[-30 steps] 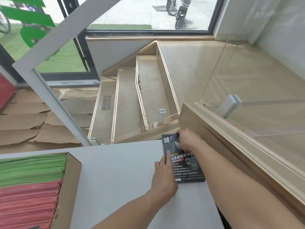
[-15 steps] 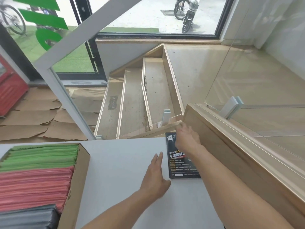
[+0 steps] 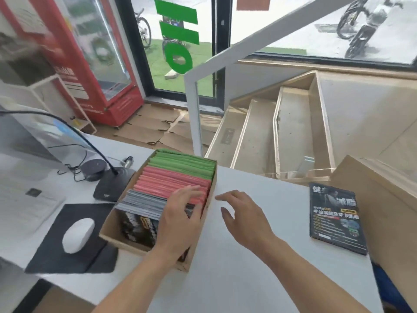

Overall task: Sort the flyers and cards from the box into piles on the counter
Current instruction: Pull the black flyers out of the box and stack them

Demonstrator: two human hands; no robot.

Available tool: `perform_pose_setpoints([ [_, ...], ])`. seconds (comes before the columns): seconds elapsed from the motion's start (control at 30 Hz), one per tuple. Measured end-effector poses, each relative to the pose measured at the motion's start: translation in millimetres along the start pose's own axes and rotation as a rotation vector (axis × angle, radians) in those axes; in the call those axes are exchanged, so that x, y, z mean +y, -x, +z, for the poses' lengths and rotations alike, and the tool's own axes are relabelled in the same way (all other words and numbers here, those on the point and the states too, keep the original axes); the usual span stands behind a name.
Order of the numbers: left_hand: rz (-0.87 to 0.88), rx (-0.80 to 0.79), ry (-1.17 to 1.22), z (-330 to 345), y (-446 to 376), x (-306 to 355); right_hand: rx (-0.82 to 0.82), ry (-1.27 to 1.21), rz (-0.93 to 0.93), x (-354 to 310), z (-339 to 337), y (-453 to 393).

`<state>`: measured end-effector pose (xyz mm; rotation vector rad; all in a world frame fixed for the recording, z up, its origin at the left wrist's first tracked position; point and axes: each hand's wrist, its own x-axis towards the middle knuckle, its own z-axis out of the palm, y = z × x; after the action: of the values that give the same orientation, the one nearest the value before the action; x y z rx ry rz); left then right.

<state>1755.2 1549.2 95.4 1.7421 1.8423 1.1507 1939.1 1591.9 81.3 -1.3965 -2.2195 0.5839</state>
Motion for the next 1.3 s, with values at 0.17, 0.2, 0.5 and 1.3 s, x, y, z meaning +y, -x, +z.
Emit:
perform_pose_setpoints([
  [0.17,-0.035,0.084,-0.26,-53.2,25.1,-58.1,-0.016,0.118,-0.285,-52.1,42.3,7.7],
  [0.2,-0.026,0.088,-0.314,-57.4,30.6,-66.7,-0.021,0.158,-0.304,-59.0,48.9,8.5],
  [0.5,-0.024,-0.091,-0.537,-49.1,67.2,-103.4,-0.007,0.45,-0.337,-76.7,81.2,25.6],
  [1.3,0.038,0.129,-0.298,-63.8,79.6,-101.8,0.096,0.313,-0.213,-107.0,84.7,36.3],
])
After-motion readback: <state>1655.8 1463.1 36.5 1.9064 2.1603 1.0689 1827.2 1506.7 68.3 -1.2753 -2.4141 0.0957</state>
